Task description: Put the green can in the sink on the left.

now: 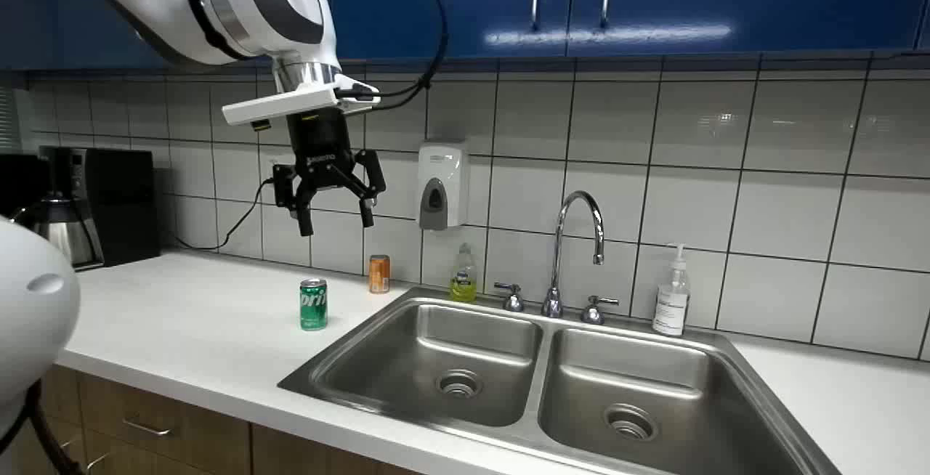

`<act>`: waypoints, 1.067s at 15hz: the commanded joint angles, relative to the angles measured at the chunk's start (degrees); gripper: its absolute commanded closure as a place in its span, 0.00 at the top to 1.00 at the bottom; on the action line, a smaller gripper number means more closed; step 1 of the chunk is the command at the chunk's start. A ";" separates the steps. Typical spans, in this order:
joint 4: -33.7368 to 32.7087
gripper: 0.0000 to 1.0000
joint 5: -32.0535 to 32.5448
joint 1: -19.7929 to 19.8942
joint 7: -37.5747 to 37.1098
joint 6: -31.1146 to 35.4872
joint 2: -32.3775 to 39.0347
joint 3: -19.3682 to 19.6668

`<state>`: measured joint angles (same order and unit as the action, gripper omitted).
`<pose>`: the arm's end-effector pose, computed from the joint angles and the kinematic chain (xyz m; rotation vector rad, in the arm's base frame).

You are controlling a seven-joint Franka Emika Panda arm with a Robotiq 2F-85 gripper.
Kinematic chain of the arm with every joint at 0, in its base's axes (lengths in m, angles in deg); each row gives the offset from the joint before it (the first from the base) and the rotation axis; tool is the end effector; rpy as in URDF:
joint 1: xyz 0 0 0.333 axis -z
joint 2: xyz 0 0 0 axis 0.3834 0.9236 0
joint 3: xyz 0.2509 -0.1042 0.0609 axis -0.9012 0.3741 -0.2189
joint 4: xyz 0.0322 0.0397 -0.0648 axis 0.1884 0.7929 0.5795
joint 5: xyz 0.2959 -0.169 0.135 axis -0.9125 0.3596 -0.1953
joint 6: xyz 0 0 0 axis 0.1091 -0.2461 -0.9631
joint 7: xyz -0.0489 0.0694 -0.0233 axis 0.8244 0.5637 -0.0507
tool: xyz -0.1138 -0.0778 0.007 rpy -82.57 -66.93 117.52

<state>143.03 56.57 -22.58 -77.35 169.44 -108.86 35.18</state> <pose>0.3723 -0.0144 0.4113 2.8958 0.2915 -0.0417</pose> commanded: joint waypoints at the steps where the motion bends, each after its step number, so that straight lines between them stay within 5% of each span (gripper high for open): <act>1: -0.10 1.00 0.09 -0.27 -0.10 -0.16 0.04 0.22; 16: -2.48 1.00 -11.06 -5.08 -6.69 0.75 4.92 -3.33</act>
<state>142.24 47.26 -26.85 -82.24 169.51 -105.81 33.16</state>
